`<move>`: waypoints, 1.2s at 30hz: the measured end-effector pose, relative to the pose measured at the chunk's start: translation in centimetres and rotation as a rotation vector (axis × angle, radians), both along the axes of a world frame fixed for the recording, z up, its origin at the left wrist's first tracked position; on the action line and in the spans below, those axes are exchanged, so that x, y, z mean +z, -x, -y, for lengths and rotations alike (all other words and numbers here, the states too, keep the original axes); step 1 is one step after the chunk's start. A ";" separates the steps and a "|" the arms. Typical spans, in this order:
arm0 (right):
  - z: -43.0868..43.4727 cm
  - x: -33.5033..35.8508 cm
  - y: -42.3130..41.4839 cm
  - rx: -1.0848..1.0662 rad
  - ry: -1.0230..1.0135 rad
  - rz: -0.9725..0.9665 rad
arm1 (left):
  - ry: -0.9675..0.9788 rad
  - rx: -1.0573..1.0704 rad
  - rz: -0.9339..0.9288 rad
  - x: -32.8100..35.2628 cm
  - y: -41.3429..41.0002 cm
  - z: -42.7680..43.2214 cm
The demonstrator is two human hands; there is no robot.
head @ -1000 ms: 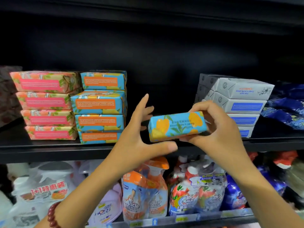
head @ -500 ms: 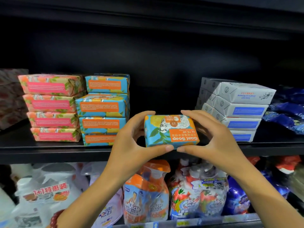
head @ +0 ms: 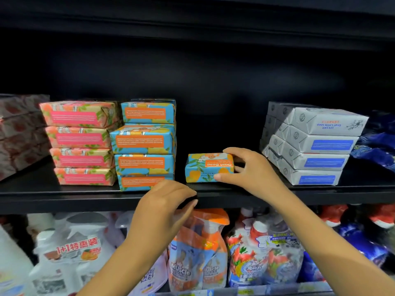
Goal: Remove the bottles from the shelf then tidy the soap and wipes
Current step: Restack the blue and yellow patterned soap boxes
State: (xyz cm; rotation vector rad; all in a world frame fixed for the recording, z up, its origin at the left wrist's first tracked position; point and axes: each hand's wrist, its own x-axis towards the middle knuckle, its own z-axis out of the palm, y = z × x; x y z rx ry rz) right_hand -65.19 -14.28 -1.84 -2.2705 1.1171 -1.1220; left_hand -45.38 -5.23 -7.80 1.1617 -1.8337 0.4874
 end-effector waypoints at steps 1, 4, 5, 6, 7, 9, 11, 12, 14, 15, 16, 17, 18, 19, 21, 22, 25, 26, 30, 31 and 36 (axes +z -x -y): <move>0.0 -0.1 -0.2 -0.029 0.057 -0.064 | -0.006 -0.012 -0.008 0.0 -0.1 0.0; -0.7 -0.6 -0.2 -0.067 0.323 -0.173 | -0.027 -0.036 -0.038 0.0 -0.3 0.0; -1.0 -0.8 -0.1 -0.044 0.386 -0.170 | -0.031 -0.038 -0.043 0.0 -0.3 0.0; -1.1 -1.0 -0.2 -0.025 0.434 -0.176 | -0.031 -0.037 -0.046 0.0 -0.3 0.0; -1.2 -1.2 -0.2 -0.017 0.467 -0.188 | -0.027 -0.036 -0.049 -0.1 -0.3 0.0; -1.1 -1.2 -0.5 -0.029 0.494 -0.203 | -0.021 -0.039 -0.056 -0.1 -0.2 0.0; -0.9 -0.9 -1.0 -0.046 0.502 -0.234 | -0.020 -0.040 -0.062 -0.2 -0.2 -0.1; -0.8 -0.7 -1.3 -0.059 0.494 -0.253 | -0.017 -0.039 -0.064 -0.2 -0.1 -0.1; -0.6 -0.3 -2.0 -0.087 0.456 -0.296 | -0.009 -0.033 -0.064 -0.2 0.0 -0.2; -0.4 -0.1 -2.4 -0.100 0.442 -0.321 | -0.004 -0.032 -0.062 -0.2 0.0 -0.3; -0.2 0.1 -2.8 -0.113 0.436 -0.350 | -0.001 -0.032 -0.060 -0.1 0.1 -0.3; 0.1 0.3 -3.1 -0.125 0.431 -0.379 | -0.001 -0.032 -0.059 -0.1 0.1 -0.4; 0.3 0.4 -3.5 -0.132 0.424 -0.402 | 0.001 -0.033 -0.059 -0.2 0.0 -0.4; 0.6 0.5 -3.7 -0.137 0.417 -0.416 | 0.006 -0.036 -0.059 -0.2 -0.1 -0.4; 1.0 0.6 -4.1 -0.139 0.416 -0.437 | 0.035 -0.038 -0.053 -0.5 -0.2 -0.4; 1.2 0.6 -4.2 -0.134 0.414 -0.451 | 0.056 -0.033 -0.049 -0.6 -0.3 -0.5; 1.7 0.8 -3.9 -0.081 0.390 -0.435 | 0.113 0.010 -0.054 -0.6 -1.1 -1.2; 1.6 0.8 -3.8 -0.056 0.379 -0.367 | 0.120 0.030 -0.065 -0.6 -1.6 -1.5; -0.6 2.4 -4.5 0.031 0.343 0.138 | 0.126 0.132 -0.078 -0.6 -3.8 -2.4; -1.4 3.1 -5.1 0.078 0.339 0.187 | 0.119 0.148 -0.081 -0.6 -4.3 -2.5; -3.7 5.2 -9.2 0.239 0.359 -0.124 | 0.100 0.182 -0.106 -0.8 -5.6 -3.1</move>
